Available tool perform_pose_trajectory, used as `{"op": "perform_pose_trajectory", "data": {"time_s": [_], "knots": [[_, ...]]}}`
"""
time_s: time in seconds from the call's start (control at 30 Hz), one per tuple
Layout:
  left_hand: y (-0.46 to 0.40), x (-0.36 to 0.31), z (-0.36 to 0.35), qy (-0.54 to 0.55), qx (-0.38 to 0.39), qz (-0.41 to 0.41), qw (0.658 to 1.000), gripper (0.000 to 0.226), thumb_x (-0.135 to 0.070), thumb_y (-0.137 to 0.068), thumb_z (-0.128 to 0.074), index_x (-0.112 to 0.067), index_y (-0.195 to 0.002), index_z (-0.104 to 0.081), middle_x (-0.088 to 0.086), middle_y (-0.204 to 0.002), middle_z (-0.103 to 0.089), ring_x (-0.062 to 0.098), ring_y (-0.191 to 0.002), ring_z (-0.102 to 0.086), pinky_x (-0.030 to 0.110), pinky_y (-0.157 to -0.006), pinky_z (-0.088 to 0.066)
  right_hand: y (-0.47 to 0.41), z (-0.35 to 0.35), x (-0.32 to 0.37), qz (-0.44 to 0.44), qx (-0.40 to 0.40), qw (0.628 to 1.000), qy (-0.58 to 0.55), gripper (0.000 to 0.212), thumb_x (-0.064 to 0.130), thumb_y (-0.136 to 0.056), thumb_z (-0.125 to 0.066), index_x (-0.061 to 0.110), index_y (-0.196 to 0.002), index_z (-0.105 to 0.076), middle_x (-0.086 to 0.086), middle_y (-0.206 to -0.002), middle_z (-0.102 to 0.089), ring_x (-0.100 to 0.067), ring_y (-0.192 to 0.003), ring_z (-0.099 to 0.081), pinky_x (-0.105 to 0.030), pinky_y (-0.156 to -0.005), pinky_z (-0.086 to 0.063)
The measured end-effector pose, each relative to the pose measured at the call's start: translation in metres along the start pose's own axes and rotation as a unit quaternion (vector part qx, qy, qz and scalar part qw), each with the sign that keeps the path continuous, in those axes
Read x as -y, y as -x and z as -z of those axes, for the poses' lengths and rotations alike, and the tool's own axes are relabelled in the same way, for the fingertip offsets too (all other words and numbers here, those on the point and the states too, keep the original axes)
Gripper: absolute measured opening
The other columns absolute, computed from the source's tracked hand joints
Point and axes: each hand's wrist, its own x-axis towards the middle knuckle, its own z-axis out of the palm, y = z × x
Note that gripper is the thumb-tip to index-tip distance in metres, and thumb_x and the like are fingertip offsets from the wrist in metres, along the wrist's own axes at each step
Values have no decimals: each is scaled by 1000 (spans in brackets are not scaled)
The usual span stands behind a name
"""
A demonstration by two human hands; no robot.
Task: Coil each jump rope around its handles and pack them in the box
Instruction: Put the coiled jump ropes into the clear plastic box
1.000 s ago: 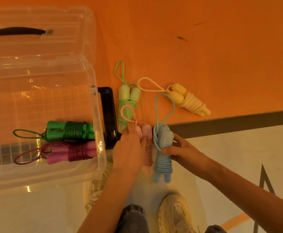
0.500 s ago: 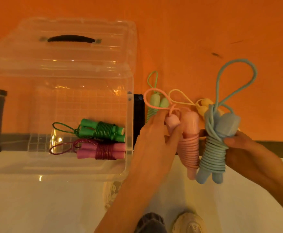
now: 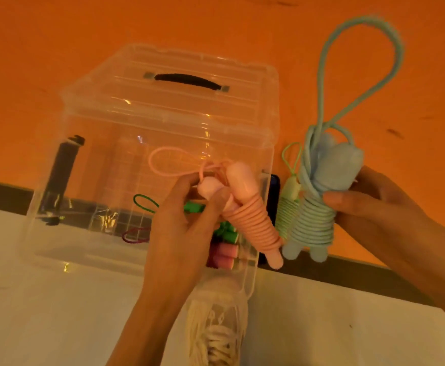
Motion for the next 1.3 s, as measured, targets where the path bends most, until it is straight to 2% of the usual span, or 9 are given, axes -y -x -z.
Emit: {"op": "perform_pose_trajectory", "data": {"time_s": [0.17, 0.3, 0.4, 0.5, 0.63, 0.8, 0.93, 1.17, 1.3], "knots": [[-9, 17, 37, 26, -72, 30, 997, 19, -28, -88, -63, -29, -107, -65, -4, -94, -71, 10, -80, -71, 18, -61, -54, -38, -47, 16, 35, 28, 995, 95, 85, 39, -50, -87, 16, -125, -56, -3, -113, -69, -18, -106, -64, -30, -87, -52], [-10, 27, 61, -3, -116, 39, 993, 14, -28, -88, -65, -34, -101, -65, -5, -86, -72, 11, -72, -71, 27, -61, -59, -63, -82, 14, 80, 13, 974, 212, 66, 19, -65, -86, 27, -121, -53, 7, -109, -67, -5, -94, -63, -20, -75, -52], [-8, 36, 74, -17, -141, 55, 988, 14, -28, -88, -66, -30, -102, -64, -1, -83, -70, 14, -66, -71, 38, -64, -60, -74, -105, -3, 102, 26, 945, 309, 61, 22, -71, -82, 34, -120, -48, 15, -109, -62, 1, -90, -59, -16, -71, -49], [-5, 45, 82, -45, -155, 55, 985, 16, -35, -85, -69, -31, -100, -63, -2, -82, -69, 17, -66, -70, 45, -69, -59, -88, -117, -36, 118, 10, 913, 389, 59, 32, -74, -80, 23, -124, -49, 7, -108, -62, -6, -90, -59, -28, -73, -50], [-1, 53, 88, -88, -163, 49, 981, 30, -51, -80, -68, -31, -102, -62, -6, -86, -69, 21, -75, -69, 51, -73, -56, -111, -118, -74, 112, -18, 871, 477, 74, 60, -71, -65, 24, -129, -36, -1, -115, -60, -26, -101, -60, -49, -72, -51], [3, 59, 88, -103, -168, 54, 979, 27, -50, -81, -67, -34, -102, -61, -6, -87, -67, 23, -76, -68, 52, -73, -55, -130, -116, -87, 119, -59, 794, 593, 55, 36, -81, -68, 18, -126, -43, -5, -120, -56, -30, -105, -54, -47, -78, -46], [5, 59, 89, -113, -168, 59, 978, 23, -45, -84, -67, -34, -103, -61, -8, -89, -67, 22, -78, -68, 51, -75, -55, -139, -123, -94, 92, -49, 733, 672, 56, 30, -84, -67, 18, -132, -40, -6, -126, -51, -30, -111, -50, -42, -82, -42], [6, 54, 102, -111, -192, 61, 973, 31, -44, -87, -63, -28, -112, -56, -6, -101, -65, 20, -82, -69, 45, -76, -57, -143, -131, -100, 29, 40, 692, 721, 60, 24, -84, -65, 19, -138, -39, -10, -131, -40, -32, -116, -46, -41, -92, -34], [5, 53, 102, -95, -190, 68, 975, 28, -40, -90, -58, -25, -113, -52, -11, -100, -63, 15, -79, -69, 31, -70, -57, -144, -128, -100, 11, 81, 670, 738, 62, 31, -84, -62, 16, -140, -37, -8, -133, -40, -31, -120, -44, -42, -97, -31]]}}
